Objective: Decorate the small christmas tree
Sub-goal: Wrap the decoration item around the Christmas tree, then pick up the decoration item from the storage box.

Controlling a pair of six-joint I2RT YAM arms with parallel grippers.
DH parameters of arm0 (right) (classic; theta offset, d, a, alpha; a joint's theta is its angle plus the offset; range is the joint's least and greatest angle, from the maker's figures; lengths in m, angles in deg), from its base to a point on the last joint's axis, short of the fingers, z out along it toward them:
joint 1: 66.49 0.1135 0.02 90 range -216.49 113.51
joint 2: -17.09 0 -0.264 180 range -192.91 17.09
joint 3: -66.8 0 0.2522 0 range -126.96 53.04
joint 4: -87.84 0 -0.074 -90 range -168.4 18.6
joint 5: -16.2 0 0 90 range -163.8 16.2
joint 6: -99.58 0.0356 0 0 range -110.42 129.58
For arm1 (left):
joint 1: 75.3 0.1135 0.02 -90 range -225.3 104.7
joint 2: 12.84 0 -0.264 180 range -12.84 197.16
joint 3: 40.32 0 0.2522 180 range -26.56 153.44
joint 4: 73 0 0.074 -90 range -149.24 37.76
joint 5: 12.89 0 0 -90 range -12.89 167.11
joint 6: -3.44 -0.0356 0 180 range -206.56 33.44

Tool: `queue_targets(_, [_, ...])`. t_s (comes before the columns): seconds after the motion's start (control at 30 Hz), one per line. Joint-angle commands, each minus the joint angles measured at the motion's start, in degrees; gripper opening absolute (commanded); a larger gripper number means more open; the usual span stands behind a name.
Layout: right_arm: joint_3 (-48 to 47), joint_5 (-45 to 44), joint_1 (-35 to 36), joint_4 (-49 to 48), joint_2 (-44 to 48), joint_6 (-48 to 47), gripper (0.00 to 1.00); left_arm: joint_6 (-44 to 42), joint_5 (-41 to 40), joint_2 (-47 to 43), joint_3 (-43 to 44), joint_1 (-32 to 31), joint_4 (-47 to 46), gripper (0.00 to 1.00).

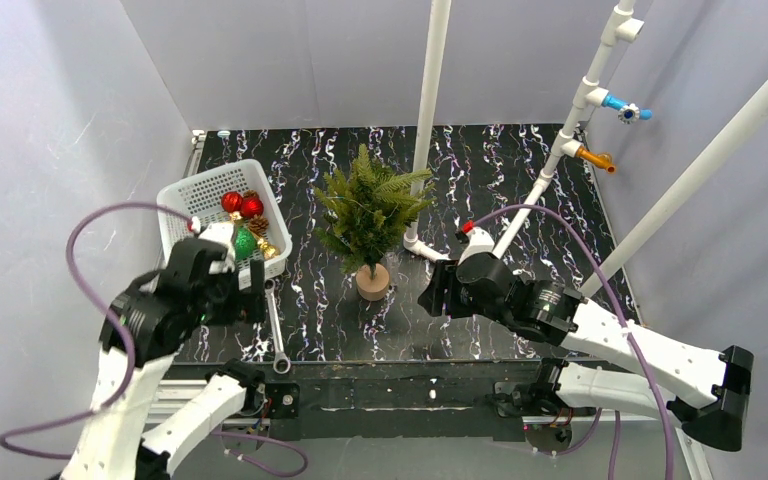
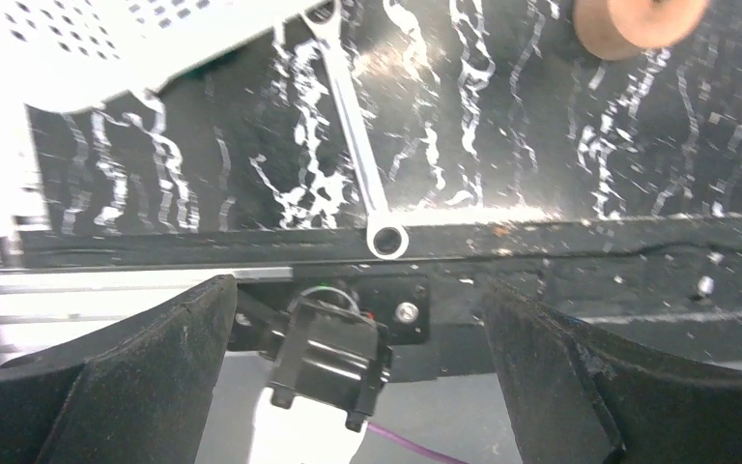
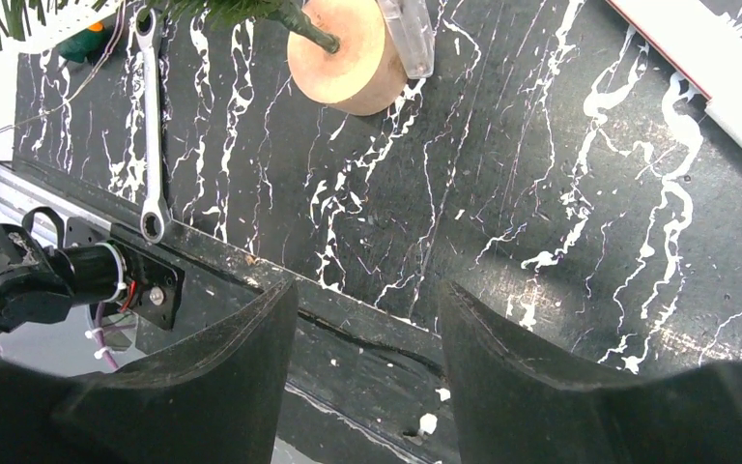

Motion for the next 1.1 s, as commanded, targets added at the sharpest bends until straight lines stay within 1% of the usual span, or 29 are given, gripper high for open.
queue_targets(0.0, [-0.86, -3.45, 1.14, -2.14, 0.27, 0.69, 0.64, -5.33, -11.06, 13.47, 6.84, 1.64, 1.34, 1.0])
queue_targets(0.03, [-0.84, -3.88, 1.39, -1.56, 0.79, 0.65, 0.64, -6.14, -10.91, 16.07, 8.54, 3.85, 0.71, 0.99])
queue_targets(0.07, [-0.62, -4.36, 1.55, -1.03, 1.47, 0.72, 0.64, -6.38, -8.8, 18.6, 10.28, 6.97, -0.04, 0.99])
queue_targets(0.13, [0.36, -5.21, 1.66, -0.23, 3.43, 1.61, 0.64, -4.77, -1.67, 23.28, 13.55, 13.39, -1.32, 0.99])
queue_targets(0.17, [1.06, -5.59, 1.73, 0.14, 4.6, 2.12, 0.64, -3.53, 1.18, 25.51, 14.92, 17.7, -2.25, 1.0])
queue_targets(0.27, [3.08, -6.53, 1.82, 1.23, 8.62, 4.04, 0.63, -0.83, 3.1, 32.42, 18.1, 21.68, -4.55, 1.0])
queue_targets(0.33, [4.07, -7.13, 1.85, 2.42, 10.9, 5.02, 0.63, 2.06, 5.9, 36.21, 18.77, 23.84, -7.09, 0.99])
queue_targets(0.43, [4.26, -8.62, 1.92, 5.74, 13.81, 5.89, 0.64, 7.41, 9.37, 39.57, 16.94, 29.9, -12.1, 0.99])
queue_targets(0.5, [3.97, -9.7, 1.92, 7.74, 15.52, 6.82, 0.64, 9.53, 14.79, 40.8, 14.73, 32.85, -15.37, 0.99])
queue_targets(0.63, [4.22, -11.29, 1.92, 9.3, 18.48, 7.31, 0.64, 11.76, 17.99, 42.07, 9.76, 35.76, -20.04, 0.99])
queue_targets(0.8, [4.07, -11.86, 1.93, 9.61, 18.32, 7.27, 0.64, 10.84, 16.76, 44.97, 5.77, 36.58, -23.99, 1.0])
queue_targets(0.97, [3.65, -11.53, 1.92, 9.4, 16.33, 6.62, 0.64, 13.63, 16.26, 47.84, 3.96, 39.22, -27.33, 0.99])
queue_targets(1.07, [3.61, -11.61, 1.92, 9.18, 15.95, 6.8, 0.65, 13.79, 16.34, 51.37, 5.0, 40.79, -26.31, 0.99])
